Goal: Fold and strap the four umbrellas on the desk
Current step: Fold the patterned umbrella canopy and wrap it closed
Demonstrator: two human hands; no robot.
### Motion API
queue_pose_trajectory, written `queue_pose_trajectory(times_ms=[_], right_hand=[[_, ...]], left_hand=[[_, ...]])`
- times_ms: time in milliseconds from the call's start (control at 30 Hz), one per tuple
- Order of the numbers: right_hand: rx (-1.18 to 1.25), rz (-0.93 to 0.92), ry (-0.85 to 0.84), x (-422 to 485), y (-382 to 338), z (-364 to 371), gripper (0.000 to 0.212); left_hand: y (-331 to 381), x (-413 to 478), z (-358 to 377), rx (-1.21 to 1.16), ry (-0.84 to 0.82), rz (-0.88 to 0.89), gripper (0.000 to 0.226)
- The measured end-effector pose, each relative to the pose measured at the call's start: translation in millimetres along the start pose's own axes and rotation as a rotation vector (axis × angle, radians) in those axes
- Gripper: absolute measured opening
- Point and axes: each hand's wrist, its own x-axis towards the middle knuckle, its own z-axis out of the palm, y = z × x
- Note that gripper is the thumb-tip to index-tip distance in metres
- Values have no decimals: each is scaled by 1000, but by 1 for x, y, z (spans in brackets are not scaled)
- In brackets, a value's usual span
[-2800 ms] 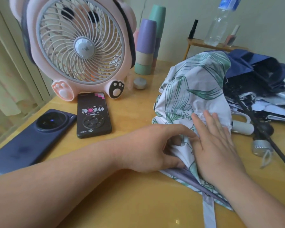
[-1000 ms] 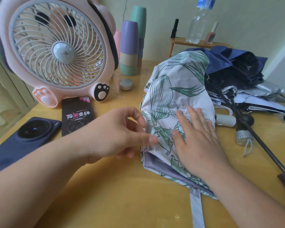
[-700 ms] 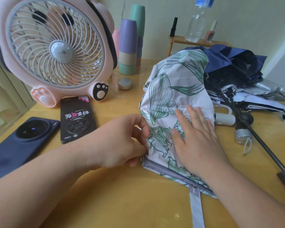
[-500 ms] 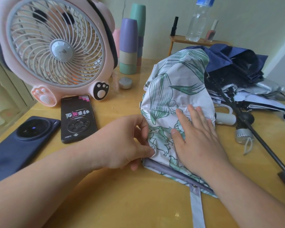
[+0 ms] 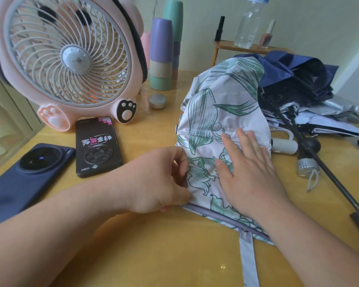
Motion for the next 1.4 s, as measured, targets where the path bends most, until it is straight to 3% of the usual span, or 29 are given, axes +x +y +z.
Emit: queue_pose_trajectory(times_ms=[267, 467, 667, 967, 1400], right_hand=[[-4, 0, -9, 0, 0, -1, 69], [-11, 13, -40, 1, -2, -2, 84], [-31, 22, -52, 1, -2, -2, 94], [-36, 15, -56, 1, -2, -2, 97], [-31, 13, -56, 1, -1, -1, 95]], left_hand=[[-5, -1, -7, -158, -107, 30, 27], [-1, 3, 7, -162, 56, 5, 34], [-4, 4, 1, -125, -76, 15, 33], [-6, 3, 1, -210, -103, 60, 40], [-6, 1, -9, 21, -24, 90, 42]])
